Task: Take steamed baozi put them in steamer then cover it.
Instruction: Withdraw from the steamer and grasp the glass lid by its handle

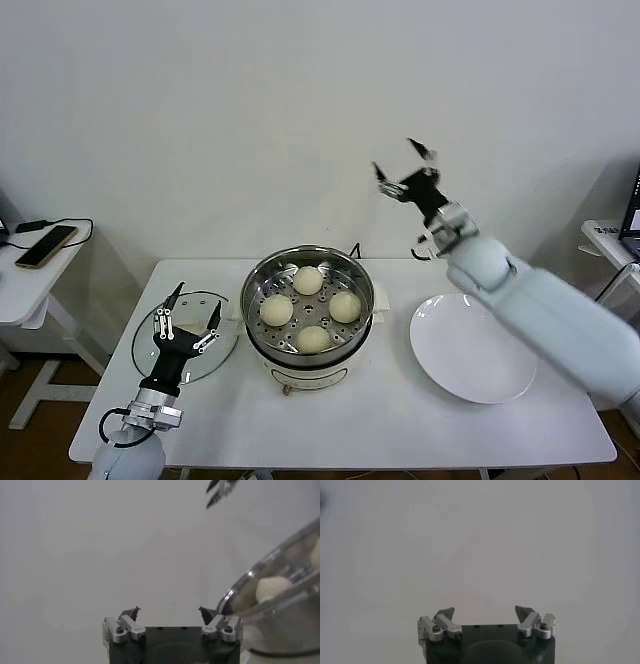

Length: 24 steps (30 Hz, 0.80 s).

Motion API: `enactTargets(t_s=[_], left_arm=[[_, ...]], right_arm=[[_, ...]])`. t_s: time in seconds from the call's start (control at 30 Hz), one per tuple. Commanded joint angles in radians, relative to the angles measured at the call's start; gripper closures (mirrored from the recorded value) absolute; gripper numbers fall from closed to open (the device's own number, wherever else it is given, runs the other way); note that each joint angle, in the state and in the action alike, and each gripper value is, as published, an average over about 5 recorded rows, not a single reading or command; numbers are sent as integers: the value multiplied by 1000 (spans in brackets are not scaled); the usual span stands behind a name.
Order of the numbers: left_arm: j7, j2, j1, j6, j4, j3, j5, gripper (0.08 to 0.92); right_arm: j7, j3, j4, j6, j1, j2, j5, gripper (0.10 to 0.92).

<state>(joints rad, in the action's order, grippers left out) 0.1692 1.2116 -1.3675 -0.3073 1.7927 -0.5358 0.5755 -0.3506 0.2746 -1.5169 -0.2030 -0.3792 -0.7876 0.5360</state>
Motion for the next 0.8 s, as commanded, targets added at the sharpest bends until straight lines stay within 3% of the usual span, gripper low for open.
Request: enactTargets(t_s=[0.03,0.33,0.8], left_arm=[[19,-11,39,57,-99,-33,409,177],[23,-57,33,119,-235,-96,770,177],[70,-64,133,147,-413,-59,837,177]], right_arm=[[-111,-719,-48,-145,-739,-191,-177,203],[-49,-763,-44,-175,-859,-343,-248,203],[-27,-738,-13,-172,-873,-422,-321,203]])
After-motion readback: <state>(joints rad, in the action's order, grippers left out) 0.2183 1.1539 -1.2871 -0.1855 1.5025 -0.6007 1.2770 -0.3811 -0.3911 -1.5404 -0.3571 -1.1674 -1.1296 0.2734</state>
